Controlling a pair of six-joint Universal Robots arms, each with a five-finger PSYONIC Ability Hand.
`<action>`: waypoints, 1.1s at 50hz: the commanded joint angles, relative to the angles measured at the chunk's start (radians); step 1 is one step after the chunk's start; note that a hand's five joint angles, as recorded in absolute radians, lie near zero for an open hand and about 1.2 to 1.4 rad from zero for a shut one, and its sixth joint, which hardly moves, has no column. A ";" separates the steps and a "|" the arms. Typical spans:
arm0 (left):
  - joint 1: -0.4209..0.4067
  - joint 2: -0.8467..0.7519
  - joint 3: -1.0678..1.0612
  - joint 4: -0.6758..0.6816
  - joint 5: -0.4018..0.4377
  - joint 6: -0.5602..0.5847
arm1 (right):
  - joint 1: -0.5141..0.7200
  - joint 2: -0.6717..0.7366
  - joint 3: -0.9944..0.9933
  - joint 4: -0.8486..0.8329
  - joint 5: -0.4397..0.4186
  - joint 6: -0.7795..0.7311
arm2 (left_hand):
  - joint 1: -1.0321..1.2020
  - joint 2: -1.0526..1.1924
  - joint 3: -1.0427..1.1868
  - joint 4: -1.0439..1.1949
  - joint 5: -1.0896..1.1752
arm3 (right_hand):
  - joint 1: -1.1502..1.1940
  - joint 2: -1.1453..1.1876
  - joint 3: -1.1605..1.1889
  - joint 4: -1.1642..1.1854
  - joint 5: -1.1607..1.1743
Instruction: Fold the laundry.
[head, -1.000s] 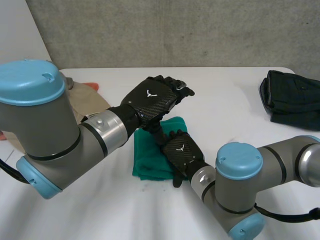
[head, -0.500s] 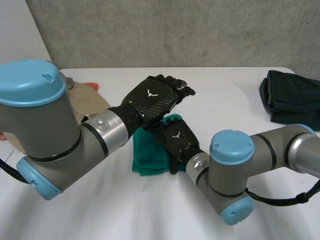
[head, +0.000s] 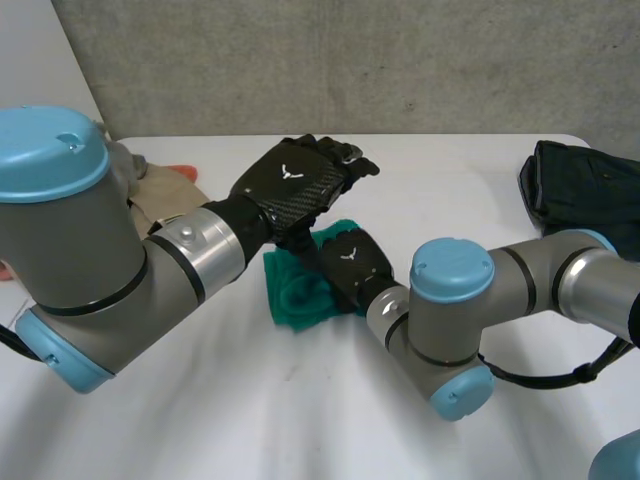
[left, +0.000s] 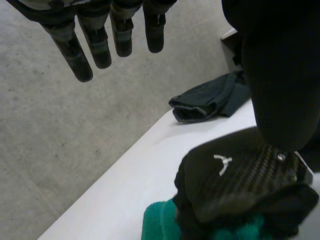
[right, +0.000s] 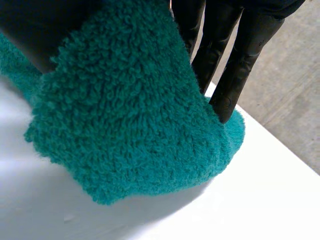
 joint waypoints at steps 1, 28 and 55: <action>0.021 0.019 -0.002 -0.002 -0.020 0.000 | -0.094 -0.032 -0.060 0.044 -0.003 -0.020 | 0.007 0.009 0.003 0.012 -0.007 | 0.468 0.225 0.236 0.225 0.299; 0.064 0.070 -0.003 0.001 -0.023 -0.002 | -0.742 0.204 -0.773 -0.154 -0.380 0.163 | 0.010 0.012 0.006 0.015 -0.004 | 0.468 0.225 0.236 0.225 0.299; 0.057 0.047 -0.014 0.001 -0.071 0.000 | -1.053 0.317 -0.459 -0.510 -0.699 0.313 | 0.013 0.015 0.009 0.018 -0.001 | 0.468 0.225 0.236 0.225 0.299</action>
